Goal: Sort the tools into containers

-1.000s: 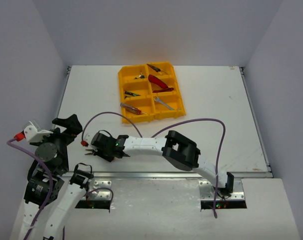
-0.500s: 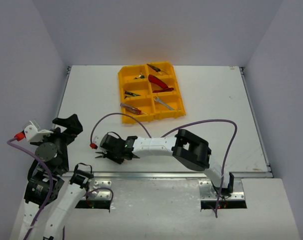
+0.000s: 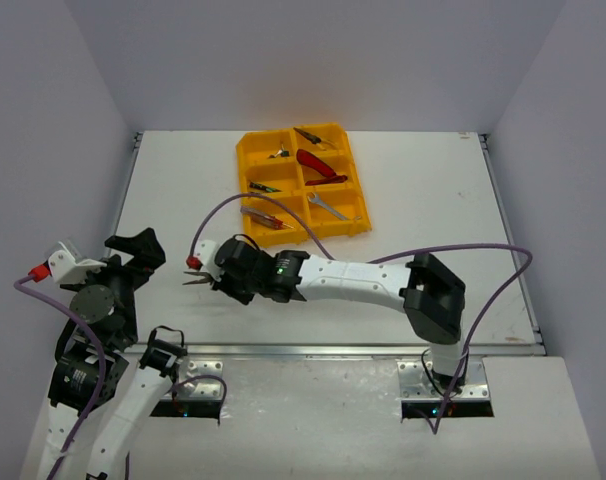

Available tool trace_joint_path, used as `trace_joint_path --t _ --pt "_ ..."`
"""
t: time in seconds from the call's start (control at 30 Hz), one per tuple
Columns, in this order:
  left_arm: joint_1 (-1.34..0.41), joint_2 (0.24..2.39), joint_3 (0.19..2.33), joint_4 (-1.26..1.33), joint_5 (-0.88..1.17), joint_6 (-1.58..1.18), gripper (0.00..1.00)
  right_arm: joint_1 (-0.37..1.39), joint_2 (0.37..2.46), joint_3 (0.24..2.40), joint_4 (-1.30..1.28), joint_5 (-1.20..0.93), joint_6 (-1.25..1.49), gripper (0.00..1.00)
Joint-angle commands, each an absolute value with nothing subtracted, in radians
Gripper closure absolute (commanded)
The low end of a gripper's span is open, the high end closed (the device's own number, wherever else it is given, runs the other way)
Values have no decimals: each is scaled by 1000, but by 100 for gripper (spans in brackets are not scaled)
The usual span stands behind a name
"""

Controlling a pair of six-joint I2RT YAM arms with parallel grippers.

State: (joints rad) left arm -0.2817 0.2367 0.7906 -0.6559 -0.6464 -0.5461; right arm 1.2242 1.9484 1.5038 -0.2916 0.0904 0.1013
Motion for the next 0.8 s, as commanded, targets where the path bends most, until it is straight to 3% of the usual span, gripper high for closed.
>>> trace_joint_path --t 0.0,0.17,0.37,0.5,0.77 --pt "-278 245 790 -624 -649 -535 0 1207 1855 1493 -222 157 68 100" --pt "-278 239 790 -626 -658 -538 0 1122 1762 1503 -226 171 20 100" --pt "-278 251 793 -628 -655 -540 0 896 1752 1584 -201 182 -128 100" --pt "-278 256 790 -623 -652 -538 0 722 1840 1632 -105 207 -217 100" --pt "-278 328 781 -595 -593 -507 0 499 2130 1970 -11 207 -333 100"
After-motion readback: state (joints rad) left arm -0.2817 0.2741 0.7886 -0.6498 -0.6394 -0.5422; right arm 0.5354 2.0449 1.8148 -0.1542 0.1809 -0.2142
